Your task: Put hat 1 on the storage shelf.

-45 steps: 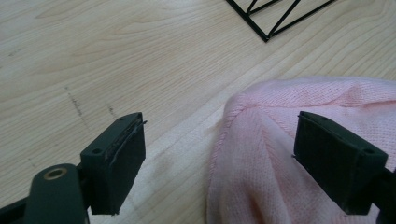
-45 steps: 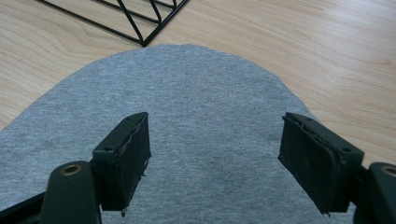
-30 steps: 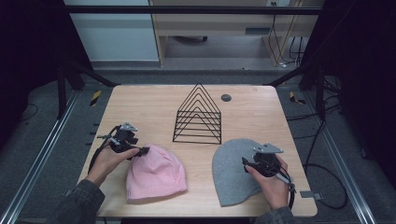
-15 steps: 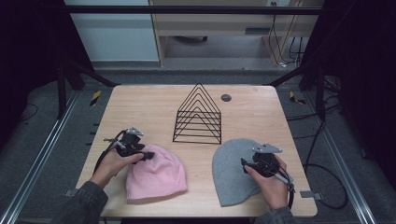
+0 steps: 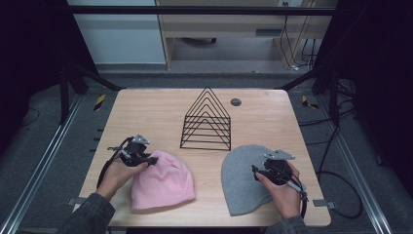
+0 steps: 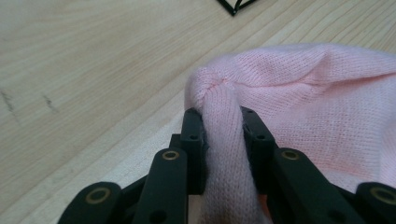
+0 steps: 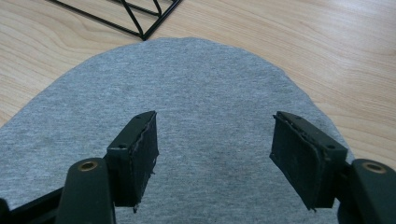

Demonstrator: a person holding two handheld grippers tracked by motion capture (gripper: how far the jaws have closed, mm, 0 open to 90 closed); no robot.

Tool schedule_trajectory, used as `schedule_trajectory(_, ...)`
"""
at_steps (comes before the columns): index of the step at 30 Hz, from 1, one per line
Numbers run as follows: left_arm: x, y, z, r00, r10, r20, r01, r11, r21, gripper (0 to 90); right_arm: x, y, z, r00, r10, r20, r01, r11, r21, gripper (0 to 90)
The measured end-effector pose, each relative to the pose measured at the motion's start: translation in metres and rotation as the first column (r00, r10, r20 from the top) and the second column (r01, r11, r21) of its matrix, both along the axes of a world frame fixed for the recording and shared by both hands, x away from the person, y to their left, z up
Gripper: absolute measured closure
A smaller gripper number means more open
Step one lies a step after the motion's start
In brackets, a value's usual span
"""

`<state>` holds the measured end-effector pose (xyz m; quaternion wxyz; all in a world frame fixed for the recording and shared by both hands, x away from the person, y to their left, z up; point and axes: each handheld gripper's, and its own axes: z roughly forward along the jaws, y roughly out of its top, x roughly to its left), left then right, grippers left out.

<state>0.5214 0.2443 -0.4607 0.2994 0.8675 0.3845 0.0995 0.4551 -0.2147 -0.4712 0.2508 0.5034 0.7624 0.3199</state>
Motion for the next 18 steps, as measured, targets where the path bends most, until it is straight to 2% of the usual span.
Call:
schedule_trajectory(1, -0.004, -0.002, 0.007, 0.9997, -0.001, 0.026, 0.001, 1.0, 0.004, 74.2, 0.0, 0.0, 0.0, 1.0, 0.0, -0.001, 0.0, 1.0, 0.002, 31.6)
schedule_trajectory(4, -0.008, -0.003, 0.015, 0.9984, -0.014, 0.055, 0.014, 0.9999, 0.007, 74.9, 0.0, 0.0, 0.0, 1.0, 0.002, 0.0, -0.002, 1.0, 0.0, 31.7)
schedule_trajectory(5, -0.01, -0.004, 0.018, 0.9977, -0.015, 0.066, 0.015, 0.9999, 0.001, 74.9, 0.0, 0.0, 0.0, 1.0, 0.002, 0.0, -0.002, 1.0, 0.0, 31.7)
schedule_trajectory(6, -0.014, -0.004, 0.026, 0.9953, -0.026, 0.093, 0.028, 0.9994, -0.023, 75.0, 0.0, 0.001, 0.0, 1.0, 0.002, -0.005, -0.002, 1.0, -0.004, 31.8)
schedule_trajectory(7, -0.014, -0.004, 0.026, 0.9953, -0.026, 0.093, 0.028, 0.9994, -0.023, 75.0, 0.0, 0.001, 0.0, 1.0, 0.002, -0.005, -0.002, 1.0, -0.004, 31.8)
schedule_trajectory(11, -0.024, -0.005, 0.042, 0.9879, -0.037, 0.15, 0.045, 0.9977, -0.051, 75.3, 0.002, 0.002, -0.001, 0.9999, 0.01, -0.005, -0.01, 0.9998, -0.015, 31.9)
schedule_trajectory(12, -0.028, -0.005, 0.051, 0.9833, -0.044, 0.176, 0.053, 0.9974, -0.048, 75.6, 0.001, 0.004, -0.001, 0.9999, 0.012, -0.006, -0.012, 0.9998, -0.014, 31.9)
schedule_trajectory(14, -0.031, -0.006, 0.059, 0.979, -0.046, 0.199, 0.057, 0.9972, -0.049, 75.8, 0.001, 0.004, 0.0, 0.9999, 0.014, -0.006, -0.014, 0.9998, -0.016, 31.9)
schedule_trajectory(15, -0.031, -0.006, 0.059, 0.979, -0.046, 0.199, 0.057, 0.9972, -0.049, 75.9, 0.0, 0.005, -0.001, 0.9999, 0.012, -0.007, -0.012, 0.9998, -0.013, 31.9)
schedule_trajectory(17, -0.036, -0.006, 0.073, 0.9721, -0.047, 0.23, 0.059, 0.9972, -0.046, 76.0, 0.0, 0.005, -0.001, 0.9998, 0.017, -0.004, -0.017, 0.9998, -0.014, 31.9)
schedule_trajectory(18, -0.036, -0.006, 0.073, 0.9721, -0.047, 0.23, 0.059, 0.9972, -0.046, 76.1, 0.001, 0.005, -0.001, 0.9998, 0.02, -0.003, -0.02, 0.9997, -0.017, 31.9)
